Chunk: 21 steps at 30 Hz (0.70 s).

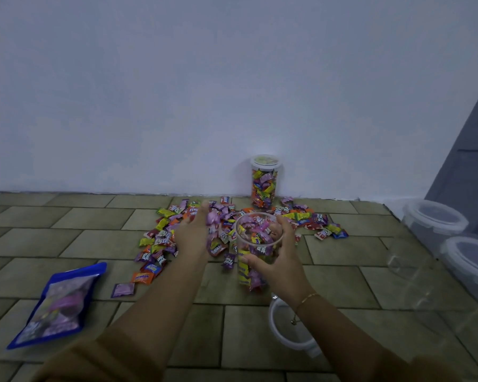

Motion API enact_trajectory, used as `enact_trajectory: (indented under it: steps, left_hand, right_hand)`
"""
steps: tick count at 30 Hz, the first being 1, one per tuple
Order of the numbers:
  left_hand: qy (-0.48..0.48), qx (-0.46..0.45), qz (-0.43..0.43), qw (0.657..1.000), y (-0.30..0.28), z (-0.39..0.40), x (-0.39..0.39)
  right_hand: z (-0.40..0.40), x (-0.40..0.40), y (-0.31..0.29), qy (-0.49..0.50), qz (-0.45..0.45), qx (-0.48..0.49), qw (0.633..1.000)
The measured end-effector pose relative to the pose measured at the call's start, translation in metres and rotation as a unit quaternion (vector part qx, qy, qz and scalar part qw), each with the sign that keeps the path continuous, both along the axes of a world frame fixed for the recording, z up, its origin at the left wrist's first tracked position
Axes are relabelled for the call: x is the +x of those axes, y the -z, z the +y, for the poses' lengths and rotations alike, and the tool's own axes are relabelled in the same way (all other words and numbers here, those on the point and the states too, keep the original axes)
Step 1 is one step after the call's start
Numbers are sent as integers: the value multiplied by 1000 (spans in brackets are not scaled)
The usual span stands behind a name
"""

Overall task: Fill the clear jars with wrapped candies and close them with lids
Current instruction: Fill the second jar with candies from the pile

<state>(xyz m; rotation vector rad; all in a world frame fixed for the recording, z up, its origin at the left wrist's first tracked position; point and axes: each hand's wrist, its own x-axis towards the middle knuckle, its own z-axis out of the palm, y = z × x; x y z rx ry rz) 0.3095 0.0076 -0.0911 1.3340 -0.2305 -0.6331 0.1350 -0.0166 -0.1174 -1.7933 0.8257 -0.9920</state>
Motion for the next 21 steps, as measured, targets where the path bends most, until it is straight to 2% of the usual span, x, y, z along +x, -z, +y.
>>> enact_trajectory:
  steps: [3, 5, 9, 12, 21]
  left_hand:
    - [16, -90, 34, 995, -27, -12, -7]
    - [49, -105, 11, 993, -43, -16, -15]
    - [67, -63, -124, 988, -59, -20, -40]
    - [71, -61, -178, 980, -59, -23, -47]
    - [97, -45, -180, 978, -60, -19, -52]
  right_hand:
    - [3, -1, -3, -1, 4, -8, 1000]
    - [4, -1, -5, 0, 4, -8, 1000]
    - [2, -1, -6, -1, 8, -8, 1000]
    - [2, -1, -5, -1, 7, -9, 1000]
    - [-2, -1, -1, -10, -4, -4, 1000]
